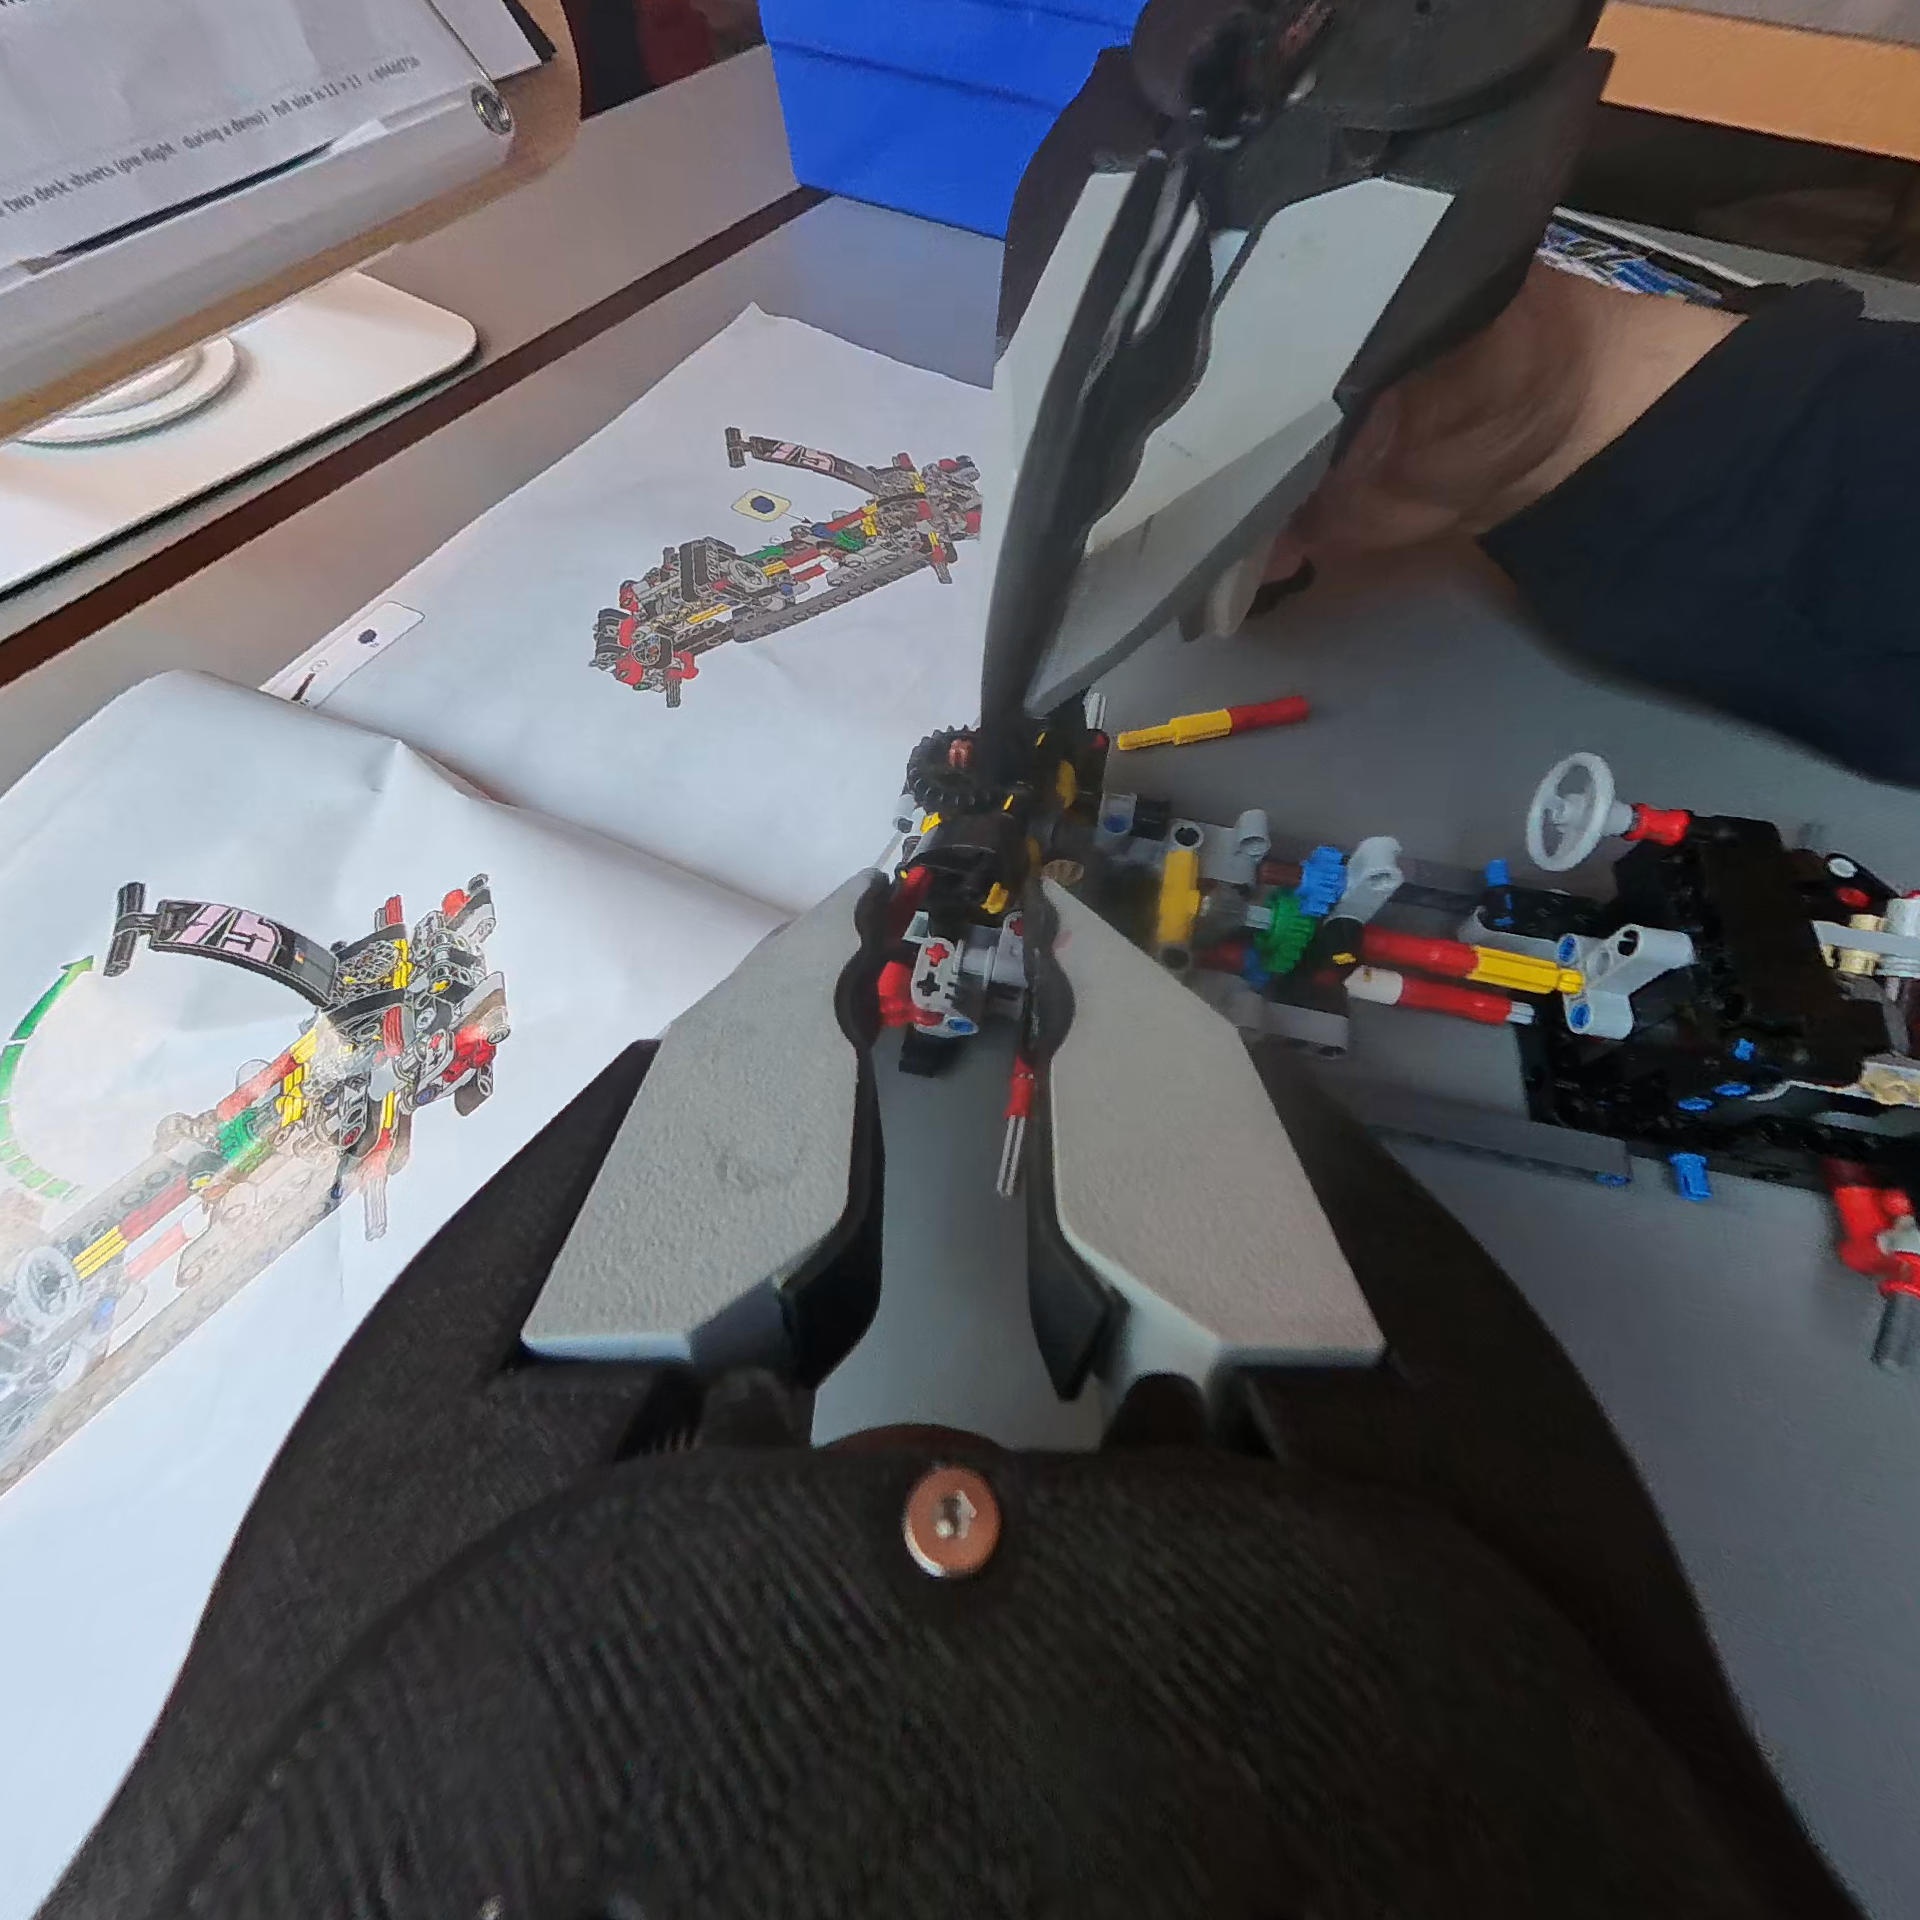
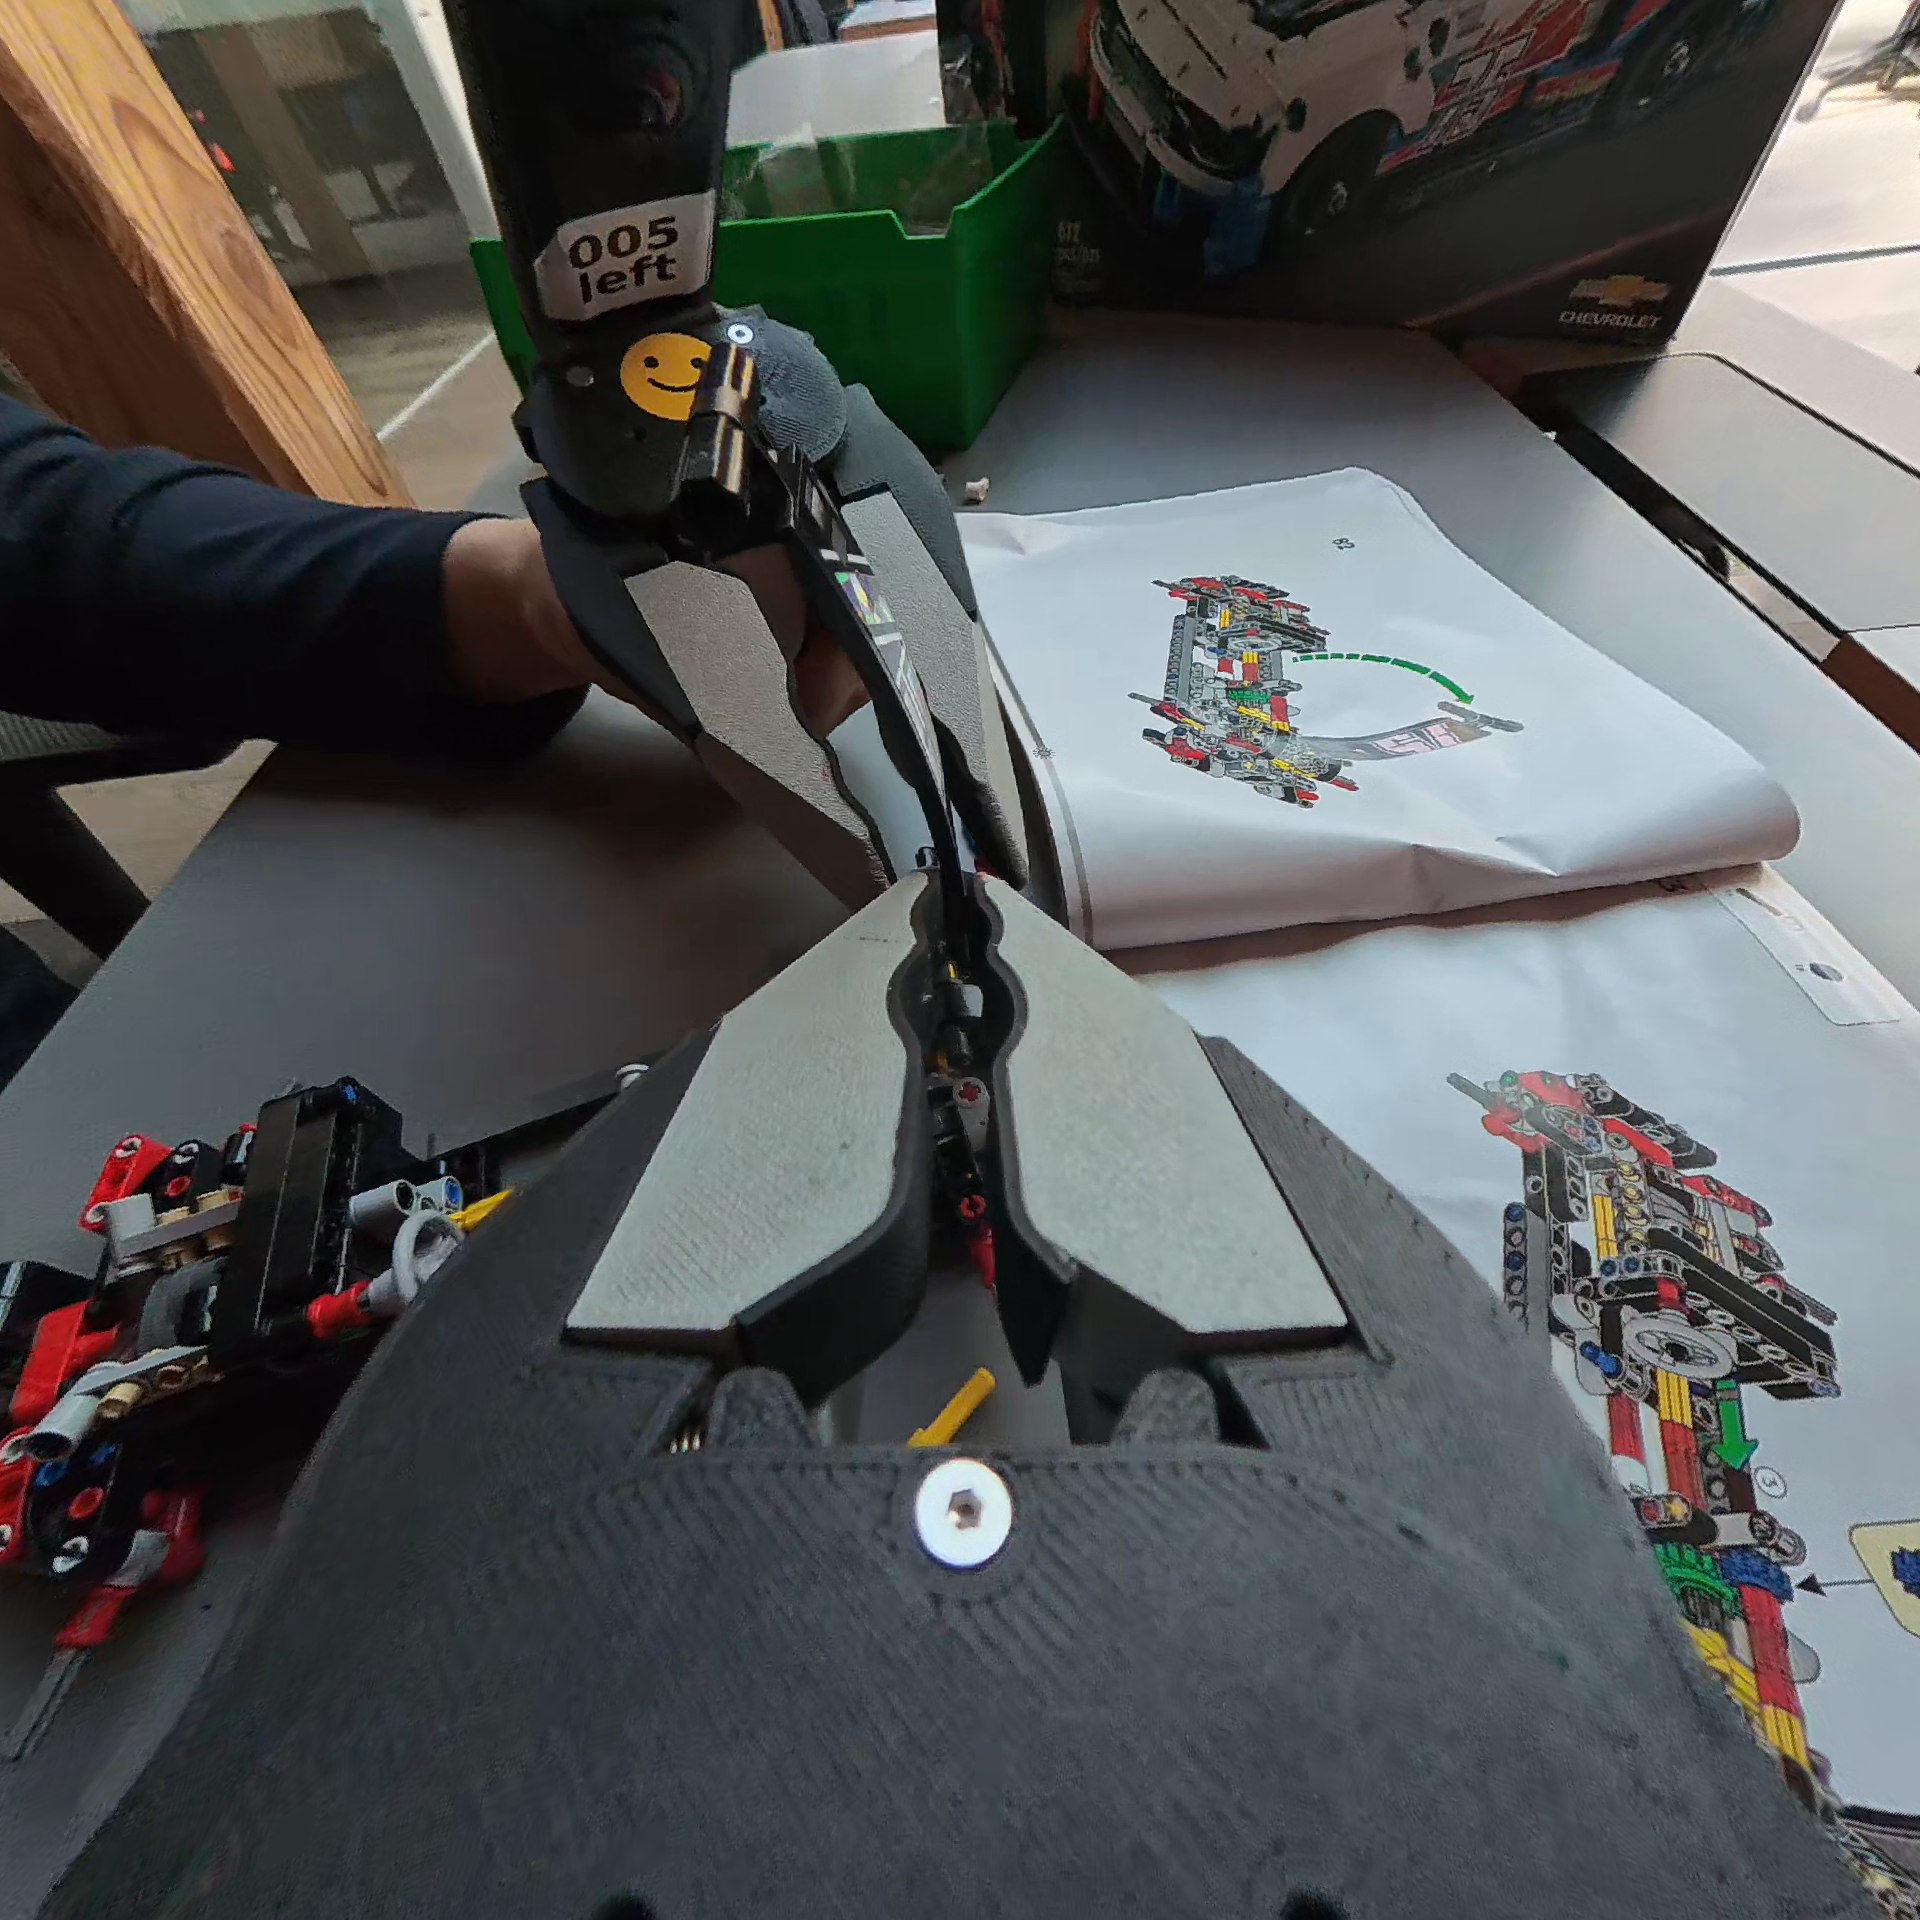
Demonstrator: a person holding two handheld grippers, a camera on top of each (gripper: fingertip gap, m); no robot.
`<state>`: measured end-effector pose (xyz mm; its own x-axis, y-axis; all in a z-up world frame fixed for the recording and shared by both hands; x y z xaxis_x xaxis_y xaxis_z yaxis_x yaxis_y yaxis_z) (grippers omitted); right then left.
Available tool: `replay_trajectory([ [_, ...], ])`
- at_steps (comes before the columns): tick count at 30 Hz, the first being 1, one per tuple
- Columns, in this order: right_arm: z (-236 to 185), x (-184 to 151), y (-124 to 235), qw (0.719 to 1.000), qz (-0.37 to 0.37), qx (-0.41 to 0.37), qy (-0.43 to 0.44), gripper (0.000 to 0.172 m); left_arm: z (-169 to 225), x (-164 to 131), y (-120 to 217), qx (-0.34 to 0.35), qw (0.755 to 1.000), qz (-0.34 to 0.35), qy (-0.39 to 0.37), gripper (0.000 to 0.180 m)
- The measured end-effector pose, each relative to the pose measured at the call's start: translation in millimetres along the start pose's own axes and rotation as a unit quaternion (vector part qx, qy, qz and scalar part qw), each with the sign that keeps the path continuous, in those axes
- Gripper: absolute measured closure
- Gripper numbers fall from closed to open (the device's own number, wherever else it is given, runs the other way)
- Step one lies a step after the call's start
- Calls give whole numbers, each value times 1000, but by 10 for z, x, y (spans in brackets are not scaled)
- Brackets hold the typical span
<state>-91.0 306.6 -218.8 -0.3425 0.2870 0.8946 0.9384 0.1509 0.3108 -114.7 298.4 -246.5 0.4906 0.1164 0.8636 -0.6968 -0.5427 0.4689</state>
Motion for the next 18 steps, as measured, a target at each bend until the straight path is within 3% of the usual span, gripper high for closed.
replay_trajectory([
  [3,24,4,-8,999,4,6,-33,171,3,-8,-3,3,1000,-4,5,158],
  [6,2,8,-11,996,10,35,-80,170,-15,-73,30,-3,1000,-16,23,146],
  [18,57,29,-3,992,36,44,-113,172,-86,-249,68,6,997,-61,54,143],
])
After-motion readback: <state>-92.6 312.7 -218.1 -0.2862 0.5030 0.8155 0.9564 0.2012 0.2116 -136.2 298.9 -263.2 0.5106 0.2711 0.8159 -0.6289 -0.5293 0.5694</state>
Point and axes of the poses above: each gripper's, where its closed fingertips meet, y back along the fingers, x out of its top, z = x × y across the jaws, the point moved 1 cm from there along y, back along the fingers, and after that the axes turned 13 degrees about -y, right-handed, at the moved point
